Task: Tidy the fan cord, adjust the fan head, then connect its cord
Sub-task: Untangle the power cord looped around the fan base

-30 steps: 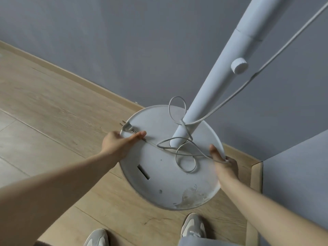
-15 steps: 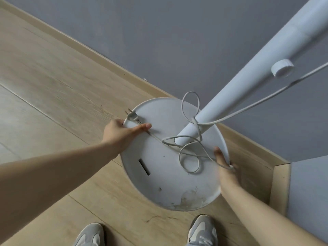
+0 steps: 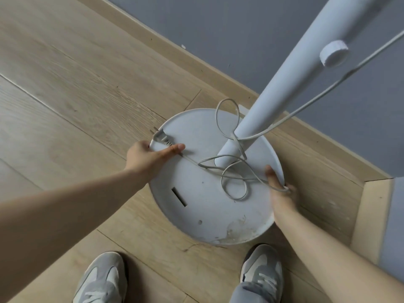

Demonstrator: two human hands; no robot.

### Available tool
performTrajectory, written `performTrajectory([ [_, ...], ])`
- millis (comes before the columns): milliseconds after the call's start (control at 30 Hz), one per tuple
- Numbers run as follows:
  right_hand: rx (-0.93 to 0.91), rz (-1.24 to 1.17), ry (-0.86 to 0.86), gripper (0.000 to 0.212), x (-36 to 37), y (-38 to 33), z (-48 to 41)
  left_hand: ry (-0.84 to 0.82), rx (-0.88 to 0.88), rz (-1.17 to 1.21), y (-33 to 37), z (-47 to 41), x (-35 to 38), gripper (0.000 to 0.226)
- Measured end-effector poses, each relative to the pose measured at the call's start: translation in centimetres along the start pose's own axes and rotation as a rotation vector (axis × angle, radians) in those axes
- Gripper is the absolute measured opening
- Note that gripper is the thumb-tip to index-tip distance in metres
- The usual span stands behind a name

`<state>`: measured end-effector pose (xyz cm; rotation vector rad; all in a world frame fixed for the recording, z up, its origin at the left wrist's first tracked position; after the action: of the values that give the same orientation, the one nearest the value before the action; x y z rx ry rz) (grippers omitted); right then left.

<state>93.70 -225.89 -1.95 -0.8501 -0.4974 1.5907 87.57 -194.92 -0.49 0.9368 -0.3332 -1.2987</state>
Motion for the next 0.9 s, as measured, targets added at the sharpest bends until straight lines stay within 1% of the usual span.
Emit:
performTrajectory([
  [133,-0.016,0.035,-0.008,0.037,0.2,0.9,-0.5,-0.016,-0.002,-0.007,-1.2,-0.6,0.6,0.058],
  [467,-0.048,0.102,-0.013,0.037,-0.2,2.4,-1.7,-0.026,-0.036,-0.023,-3.6,-1.8,2.0,0.052],
  [533,-0.044,0.119,-0.013,0.039,-0.1,2.3,-2.0,-0.031,-0.048,-0.025,-3.9,-2.0,2.1,0.051],
  [667,-0.038,0.155,-0.001,0.042,-0.3,1.9,-2.7,-0.051,-0.055,-0.005,-3.7,-2.4,2.4,0.038],
  [733,-0.045,0.165,-0.002,0.043,-0.2,1.7,-2.9,-0.063,-0.057,0.003,-3.7,-2.5,2.4,0.035],
  [900,-0.032,0.199,-0.006,0.057,-0.6,1.5,-3.3,-0.089,-0.083,0.019,-3.9,-2.7,2.4,0.045],
])
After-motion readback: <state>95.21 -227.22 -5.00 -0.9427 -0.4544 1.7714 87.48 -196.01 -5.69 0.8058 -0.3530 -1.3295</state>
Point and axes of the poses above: each hand's wrist, its own z-axis away from the middle knuckle, its own x-axis out of the palm, y = z × x, the point moved 4 cm from there along -z, towards the middle knuckle, and after that the axes turned 14 degrees about -y, right-handed, at the moved point
